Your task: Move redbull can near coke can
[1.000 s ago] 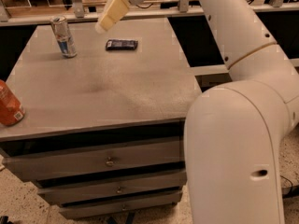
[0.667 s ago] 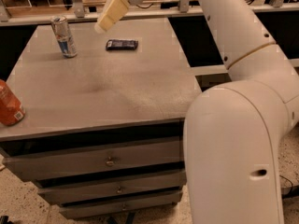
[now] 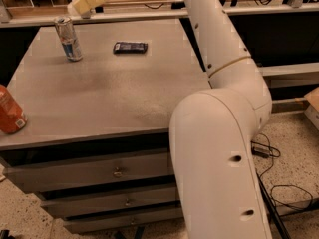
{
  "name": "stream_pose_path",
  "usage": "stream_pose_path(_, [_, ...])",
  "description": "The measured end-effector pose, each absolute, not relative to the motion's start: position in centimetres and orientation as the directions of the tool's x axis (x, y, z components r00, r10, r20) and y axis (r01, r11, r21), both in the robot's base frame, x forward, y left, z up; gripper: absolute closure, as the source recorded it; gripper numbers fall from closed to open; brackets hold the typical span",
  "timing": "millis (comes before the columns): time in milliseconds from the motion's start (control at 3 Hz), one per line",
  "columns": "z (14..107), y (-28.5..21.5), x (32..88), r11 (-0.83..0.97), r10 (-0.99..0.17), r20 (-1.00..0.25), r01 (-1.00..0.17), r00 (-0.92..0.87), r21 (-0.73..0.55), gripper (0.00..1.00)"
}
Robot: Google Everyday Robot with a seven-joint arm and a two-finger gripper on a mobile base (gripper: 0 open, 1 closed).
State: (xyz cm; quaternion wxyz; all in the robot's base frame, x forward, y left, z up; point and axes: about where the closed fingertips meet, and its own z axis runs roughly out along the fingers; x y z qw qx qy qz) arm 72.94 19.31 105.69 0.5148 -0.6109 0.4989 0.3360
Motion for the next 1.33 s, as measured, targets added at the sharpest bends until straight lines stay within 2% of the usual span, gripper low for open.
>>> stream_pose_path(333, [108.7,19.8,75.3,0.227,-0.314,-0.929,-0.935,0.195,-0.272,0.00])
stream_pose_path(667, [107.8,20.6,75.3,0.208,-0.309,-0.933,-0.944,0.185,-0.257,0.00])
stream_pose_path(1333, [103.1,23.0,75.8,0.172,-0.389,-0.916,-0.968,0.102,-0.181,0.00])
